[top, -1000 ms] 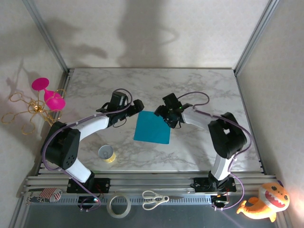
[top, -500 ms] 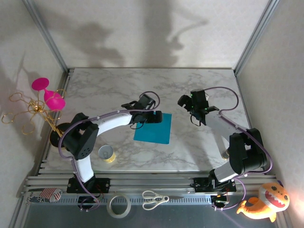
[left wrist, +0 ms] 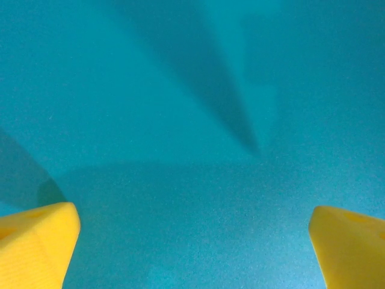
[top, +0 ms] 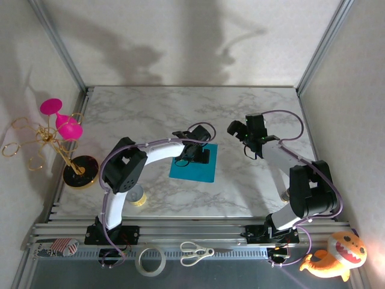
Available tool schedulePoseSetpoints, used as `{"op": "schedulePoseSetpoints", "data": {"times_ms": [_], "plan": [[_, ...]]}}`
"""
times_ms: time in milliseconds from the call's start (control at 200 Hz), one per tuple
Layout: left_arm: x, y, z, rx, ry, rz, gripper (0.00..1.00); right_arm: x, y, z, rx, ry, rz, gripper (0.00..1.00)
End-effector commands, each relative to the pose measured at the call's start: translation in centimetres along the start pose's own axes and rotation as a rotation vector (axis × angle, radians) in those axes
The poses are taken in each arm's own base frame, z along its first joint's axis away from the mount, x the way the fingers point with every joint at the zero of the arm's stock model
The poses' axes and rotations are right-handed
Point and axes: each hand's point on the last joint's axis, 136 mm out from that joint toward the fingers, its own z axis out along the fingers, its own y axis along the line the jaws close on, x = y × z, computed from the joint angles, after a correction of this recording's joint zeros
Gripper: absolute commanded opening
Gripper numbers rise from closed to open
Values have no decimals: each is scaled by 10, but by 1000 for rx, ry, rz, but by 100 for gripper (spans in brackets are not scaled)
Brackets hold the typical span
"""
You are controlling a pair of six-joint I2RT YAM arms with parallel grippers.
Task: Fold a paper plane with a square sheet of paper (pick it up from the middle)
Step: First fold the square sheet of paper in half at the center of the table.
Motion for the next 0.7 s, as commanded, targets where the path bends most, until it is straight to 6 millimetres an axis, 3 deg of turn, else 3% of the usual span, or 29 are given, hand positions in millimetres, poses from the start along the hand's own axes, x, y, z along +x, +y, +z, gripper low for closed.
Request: {"op": "schedulePoseSetpoints", "data": {"times_ms": [0,245,521,691], "plan": [[6,2,5,-65,26,44,96,5,-2,6,-10,21,-8,99],[12,2,14,-115,45,82,94,7,-3,8,-10,30,-2,98],[33,25,36,-219,105,102,92,7,-4,8,-4,31,4,98],[37,26,38,-220,110,102,90,7,-3,8,-5,29,9,98]]}}
